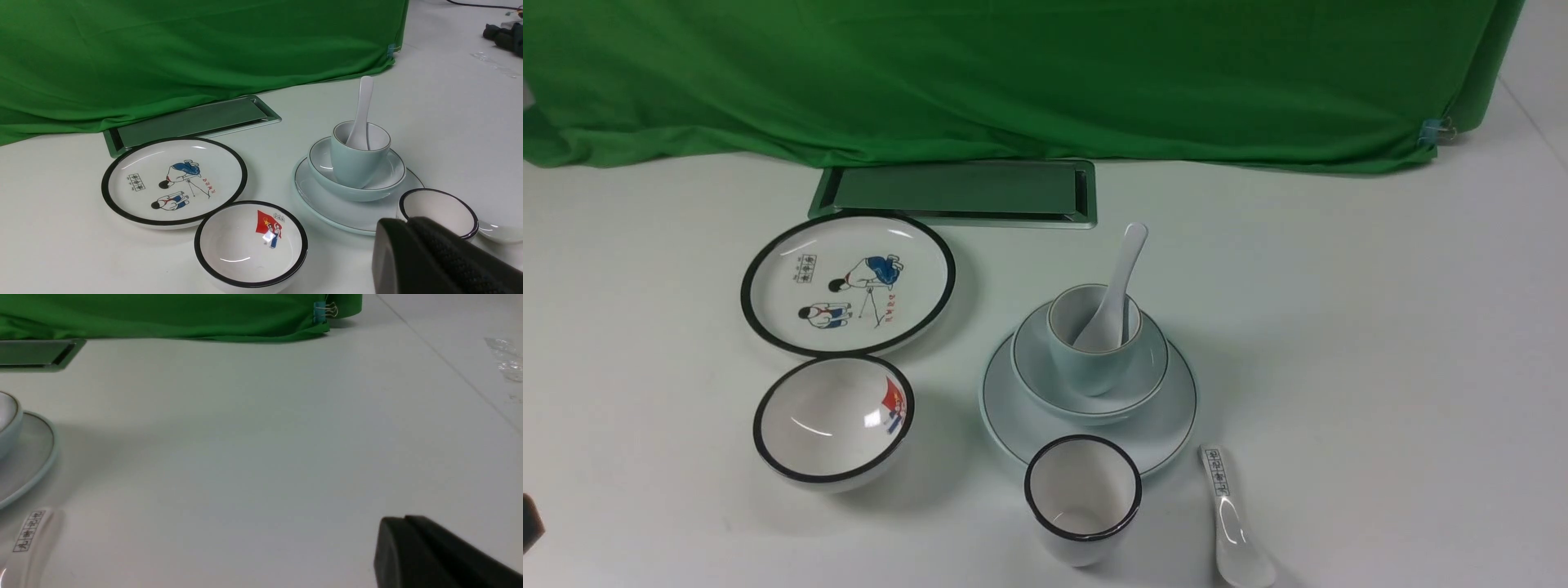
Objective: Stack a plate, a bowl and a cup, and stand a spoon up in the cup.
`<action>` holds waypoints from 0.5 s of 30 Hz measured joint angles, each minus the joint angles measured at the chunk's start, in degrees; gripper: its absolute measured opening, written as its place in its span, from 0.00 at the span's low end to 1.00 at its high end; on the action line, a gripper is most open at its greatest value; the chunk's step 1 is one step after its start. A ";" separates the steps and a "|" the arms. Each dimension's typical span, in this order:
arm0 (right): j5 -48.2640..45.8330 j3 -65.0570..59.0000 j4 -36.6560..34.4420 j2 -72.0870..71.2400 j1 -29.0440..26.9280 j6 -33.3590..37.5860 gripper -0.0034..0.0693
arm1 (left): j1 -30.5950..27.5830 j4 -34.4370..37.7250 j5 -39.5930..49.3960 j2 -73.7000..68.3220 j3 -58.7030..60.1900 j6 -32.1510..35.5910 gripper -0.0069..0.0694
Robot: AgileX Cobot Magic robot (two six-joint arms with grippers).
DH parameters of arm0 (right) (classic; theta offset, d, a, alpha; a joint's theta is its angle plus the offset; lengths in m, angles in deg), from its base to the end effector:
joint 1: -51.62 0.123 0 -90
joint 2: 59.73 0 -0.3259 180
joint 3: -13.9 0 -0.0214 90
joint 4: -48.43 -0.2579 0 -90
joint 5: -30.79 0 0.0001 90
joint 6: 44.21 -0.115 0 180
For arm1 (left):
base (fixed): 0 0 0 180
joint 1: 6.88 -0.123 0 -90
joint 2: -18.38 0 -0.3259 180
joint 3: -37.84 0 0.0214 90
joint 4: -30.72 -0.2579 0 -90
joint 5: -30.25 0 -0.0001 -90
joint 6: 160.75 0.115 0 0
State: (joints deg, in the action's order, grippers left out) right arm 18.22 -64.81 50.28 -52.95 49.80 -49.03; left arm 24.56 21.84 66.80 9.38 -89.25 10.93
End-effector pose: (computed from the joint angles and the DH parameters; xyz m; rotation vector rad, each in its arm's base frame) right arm 0.0456 -0.0023 0.1869 0.0774 1.7096 0.0095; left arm 0.0131 0.0044 0.2980 0.3834 1.6809 -0.3433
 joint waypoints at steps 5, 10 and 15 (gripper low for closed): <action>0.00 0.00 0.00 0.00 0.00 0.00 0.10 | 0.00 0.00 0.00 0.00 0.00 0.00 0.05; 0.00 0.00 0.00 0.00 0.00 0.00 0.11 | 0.00 0.00 0.00 0.00 0.00 0.00 0.05; 0.00 0.00 0.00 0.00 0.00 0.00 0.13 | 0.00 0.00 0.00 0.00 0.00 -0.06 0.05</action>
State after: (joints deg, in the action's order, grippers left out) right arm 18.22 -64.81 50.28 -52.95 49.80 -49.03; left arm 24.56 21.84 66.80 9.38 -89.25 10.87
